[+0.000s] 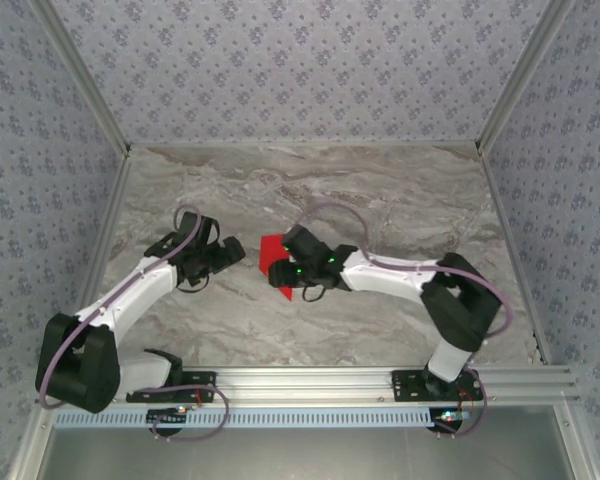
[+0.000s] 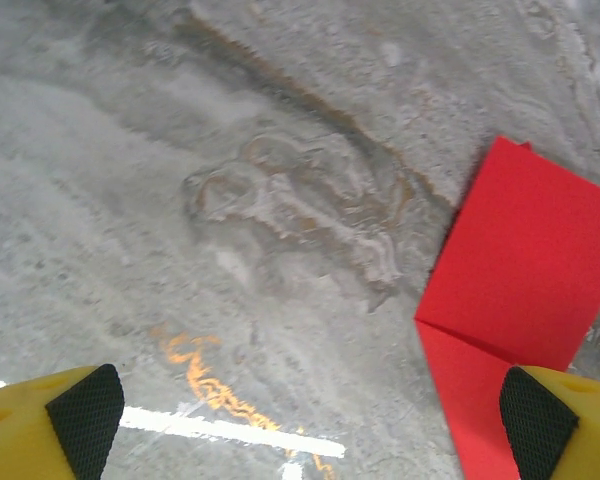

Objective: Fold a paper plane with a square sheet of paper (pick it up from the middle)
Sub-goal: Move the paper to the center of the table.

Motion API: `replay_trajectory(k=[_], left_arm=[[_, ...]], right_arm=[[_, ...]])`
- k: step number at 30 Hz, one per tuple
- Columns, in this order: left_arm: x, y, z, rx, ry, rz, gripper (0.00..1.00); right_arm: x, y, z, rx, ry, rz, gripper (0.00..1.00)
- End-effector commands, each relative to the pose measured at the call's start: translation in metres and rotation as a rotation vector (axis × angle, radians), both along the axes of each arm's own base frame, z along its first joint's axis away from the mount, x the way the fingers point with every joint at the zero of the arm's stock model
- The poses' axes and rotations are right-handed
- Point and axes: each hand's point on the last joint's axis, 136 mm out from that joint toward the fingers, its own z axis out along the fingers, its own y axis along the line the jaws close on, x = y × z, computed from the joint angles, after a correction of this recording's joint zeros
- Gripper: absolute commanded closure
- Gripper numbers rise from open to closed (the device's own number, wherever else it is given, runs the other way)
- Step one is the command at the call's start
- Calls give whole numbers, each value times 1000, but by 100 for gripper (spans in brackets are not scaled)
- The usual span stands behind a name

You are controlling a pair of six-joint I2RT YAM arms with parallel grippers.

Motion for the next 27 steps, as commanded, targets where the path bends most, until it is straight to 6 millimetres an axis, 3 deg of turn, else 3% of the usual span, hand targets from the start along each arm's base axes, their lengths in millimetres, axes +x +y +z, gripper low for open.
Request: replay_trajectory(k=[1,5,11,15,19,20,24,27], left_arm=[[0,1,8,-76,-30,28,1],[-6,5,5,-91,-20,34,1],[-7,3,1,-115,-18,30,1],[-6,-2,1,-143,-14,20,1],[-4,-7,5,-169,-27,-1,1],[-3,-9,6,-175,-34,-6,1],[-2,-17,6,-219,-46,-30,1],[-2,-23,7,-250,-55,-49,1]], right_arm=[[14,19,-8,-12,-6,-23,55],[30,22,-26,-92,-8,-55,58],[34,3,-57,-238,5,-47,58],[18,-10,-74,-276,57,90,58],[2,-33,-85,-305,97,234,57],[-10,-47,-96,-326,129,273,57],[-23,-64,-91,-346,109,402,57],[-22,-58,-74,-320,57,447,57]])
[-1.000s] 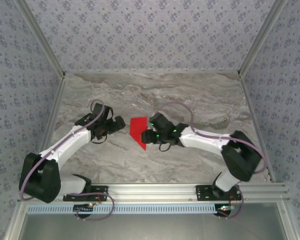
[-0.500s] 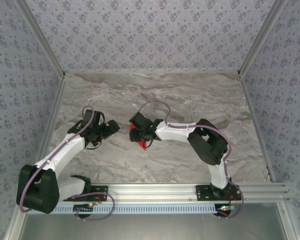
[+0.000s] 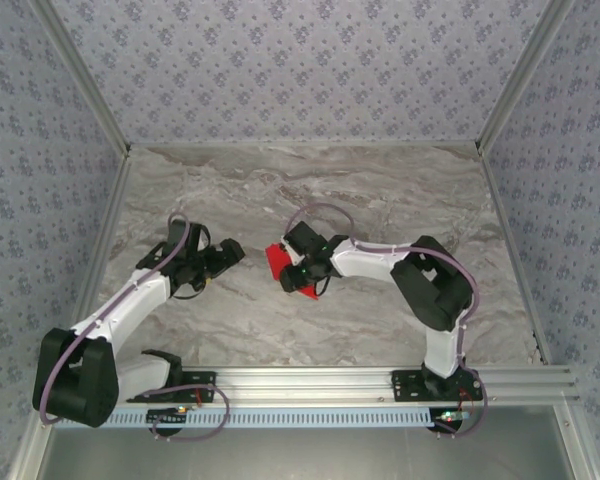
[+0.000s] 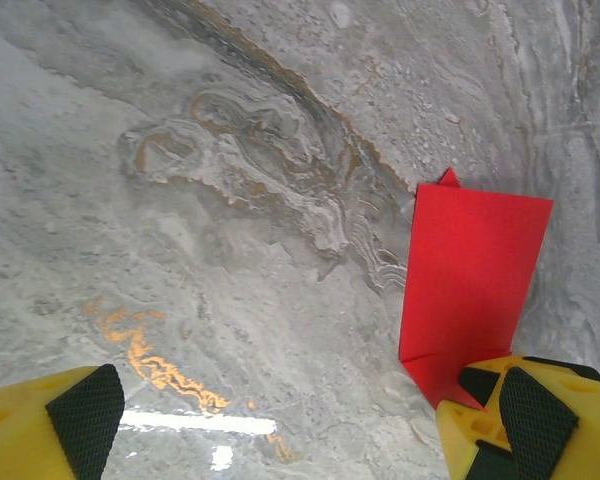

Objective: Fold a paper plane with a square sheet of paper (pick it up from the middle)
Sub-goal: Move the paper to the center of the table.

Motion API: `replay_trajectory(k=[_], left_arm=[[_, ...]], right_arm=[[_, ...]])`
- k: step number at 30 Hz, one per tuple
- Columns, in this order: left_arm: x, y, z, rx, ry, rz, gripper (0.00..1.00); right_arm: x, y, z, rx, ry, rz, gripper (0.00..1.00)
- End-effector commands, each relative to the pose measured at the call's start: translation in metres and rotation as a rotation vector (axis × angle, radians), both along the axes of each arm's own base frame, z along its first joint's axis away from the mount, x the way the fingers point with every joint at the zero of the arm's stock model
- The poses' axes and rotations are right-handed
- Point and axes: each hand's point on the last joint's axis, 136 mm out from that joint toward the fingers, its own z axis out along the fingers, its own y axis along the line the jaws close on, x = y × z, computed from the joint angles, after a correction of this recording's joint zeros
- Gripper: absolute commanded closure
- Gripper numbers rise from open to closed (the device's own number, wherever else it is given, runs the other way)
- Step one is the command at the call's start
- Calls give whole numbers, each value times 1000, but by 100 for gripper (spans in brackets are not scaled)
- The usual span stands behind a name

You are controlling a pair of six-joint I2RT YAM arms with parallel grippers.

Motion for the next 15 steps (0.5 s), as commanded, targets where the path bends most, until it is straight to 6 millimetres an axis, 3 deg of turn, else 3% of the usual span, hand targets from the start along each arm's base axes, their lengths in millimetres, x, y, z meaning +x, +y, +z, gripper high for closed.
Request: replay_trajectory(k=[1,4,8,15], left_arm=[[4,-10,7,-66,-28,-25,1],[3,-15,8,-83,-34,-39,1],[1,-23,8,-110,-42,-65,1],[-3,-45,5,-136,-41,-127,1]], right_arm=[[-28,-18,-4,-73,47,120,57],[-17,-11,25,12,-22,30,55],[-9,-23,50,100,-66,-163,54],[-14,-39,58,264,39,-397,52]])
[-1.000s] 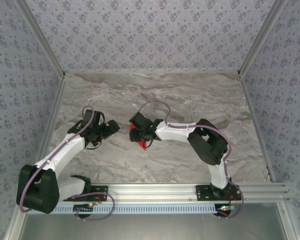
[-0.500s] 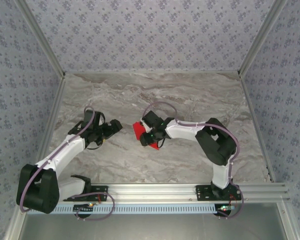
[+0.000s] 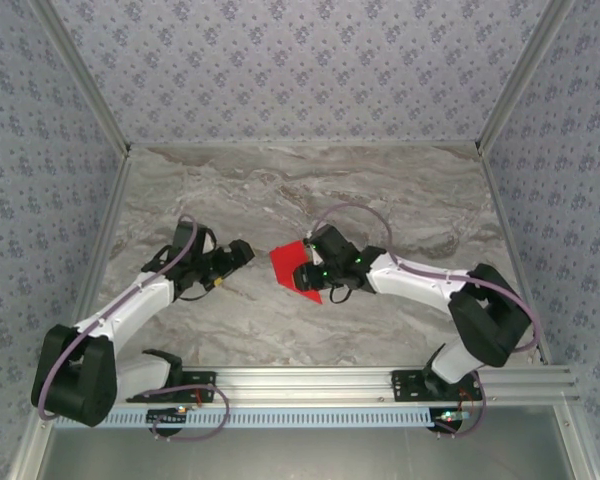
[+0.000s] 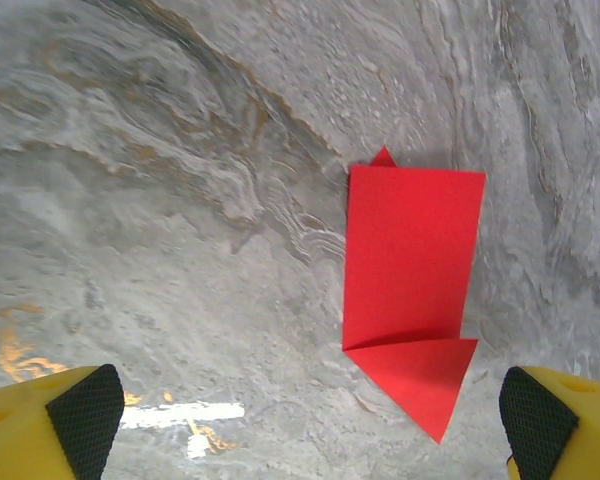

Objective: Fold a paper plane with a square sheet of paper (pick it up from the middle)
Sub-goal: Move the paper to the center of the table.

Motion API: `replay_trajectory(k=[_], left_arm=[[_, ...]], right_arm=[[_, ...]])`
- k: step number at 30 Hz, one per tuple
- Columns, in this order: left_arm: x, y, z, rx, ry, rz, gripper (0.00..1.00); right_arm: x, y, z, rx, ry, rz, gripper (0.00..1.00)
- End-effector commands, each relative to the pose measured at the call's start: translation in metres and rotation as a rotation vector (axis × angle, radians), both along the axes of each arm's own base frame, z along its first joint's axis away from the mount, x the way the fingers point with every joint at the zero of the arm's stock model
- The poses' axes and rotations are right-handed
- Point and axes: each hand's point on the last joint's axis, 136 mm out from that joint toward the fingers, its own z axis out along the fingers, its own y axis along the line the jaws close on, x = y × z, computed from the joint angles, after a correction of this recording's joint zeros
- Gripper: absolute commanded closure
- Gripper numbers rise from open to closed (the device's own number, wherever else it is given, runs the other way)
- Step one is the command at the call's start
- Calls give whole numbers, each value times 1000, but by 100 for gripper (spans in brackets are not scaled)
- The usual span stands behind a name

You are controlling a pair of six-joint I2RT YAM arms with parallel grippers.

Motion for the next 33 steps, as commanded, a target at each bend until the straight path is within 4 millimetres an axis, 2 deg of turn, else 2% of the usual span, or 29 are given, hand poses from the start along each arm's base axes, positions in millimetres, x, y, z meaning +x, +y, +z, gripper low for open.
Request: replay_trajectory(k=[1,4,9,19,30,33], left_arm=[[0,-15,2,-39,-10,-36,1],[-1,-25,2,-58,-18,-54,1],[-2,-37,-2,-85,3,-72,1],[-4,-66,-11,-151,51,-104,1],[-7,-98,-23,-210,148,-73,29],[-9,-101,-27,-196,164,-62,33]], right_arm=[[0,0,0,126,83,-134,51],[2,7,-1,209,136,-160,50],[5,14,-10,241,183,-176,53],[20,7,-28,200,186,-203,58],[22,-7,-58,192,261,-262,62],[21,-11,-62,191,270,-273,64]])
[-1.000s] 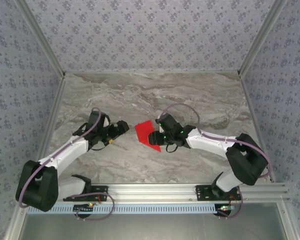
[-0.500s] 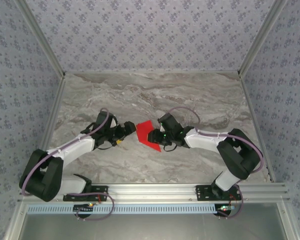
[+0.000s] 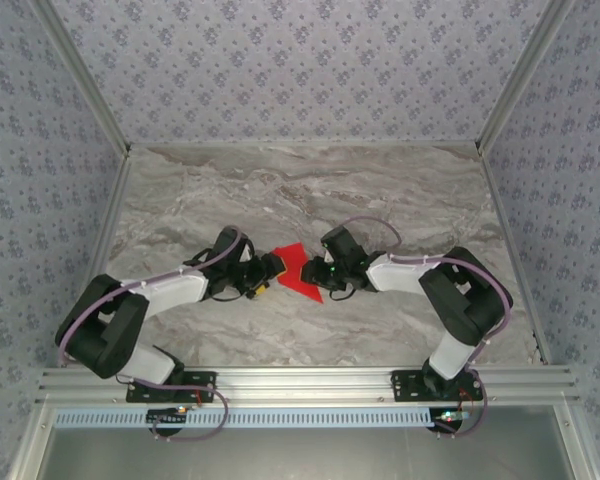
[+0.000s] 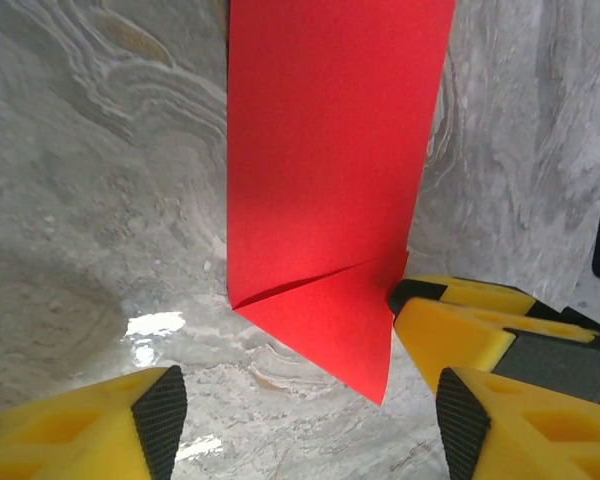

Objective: Fold a paper plane with a square sheet of paper (pick it up from the middle)
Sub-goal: Move the paper to the center of the table, then fold the wing for the fifth time at the center of the table.

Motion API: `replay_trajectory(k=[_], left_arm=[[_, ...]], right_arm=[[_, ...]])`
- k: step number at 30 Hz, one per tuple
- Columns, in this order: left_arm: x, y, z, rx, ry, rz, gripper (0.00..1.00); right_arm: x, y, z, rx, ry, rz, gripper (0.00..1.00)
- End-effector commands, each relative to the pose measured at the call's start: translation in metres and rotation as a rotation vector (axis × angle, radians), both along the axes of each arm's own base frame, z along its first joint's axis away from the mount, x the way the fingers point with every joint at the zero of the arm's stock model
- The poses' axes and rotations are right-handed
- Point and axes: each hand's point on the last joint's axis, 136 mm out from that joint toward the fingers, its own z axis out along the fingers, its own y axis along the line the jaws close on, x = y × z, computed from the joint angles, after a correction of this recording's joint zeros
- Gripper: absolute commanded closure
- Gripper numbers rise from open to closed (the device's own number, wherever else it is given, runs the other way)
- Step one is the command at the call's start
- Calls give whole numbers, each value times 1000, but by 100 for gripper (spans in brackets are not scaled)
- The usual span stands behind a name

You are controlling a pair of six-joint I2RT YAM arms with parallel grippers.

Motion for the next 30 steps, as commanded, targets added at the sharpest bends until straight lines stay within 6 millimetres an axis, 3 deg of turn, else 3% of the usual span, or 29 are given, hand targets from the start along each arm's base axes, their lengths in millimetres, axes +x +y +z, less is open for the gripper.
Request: replay_trajectory(k=[1,5,9,20,30], left_arm=[[10,-12,10,-31,-4,27,34],[7,-18,4,-35,20,31,46],[7,-22,-3,-40,42,36,52],[11,-25,-14,-21,77,42,56],[20,-39,-4,-86,36,12,64]], right_arm=[[-3,-6,-10,3,40,-22,65],[-4,-10,-14,4,58,-36,67],[-5,-13,-16,14,71,-42,69],[-6,-16,-20,25,88,-48,70],[-8,-17,-22,21,88,-38,71]])
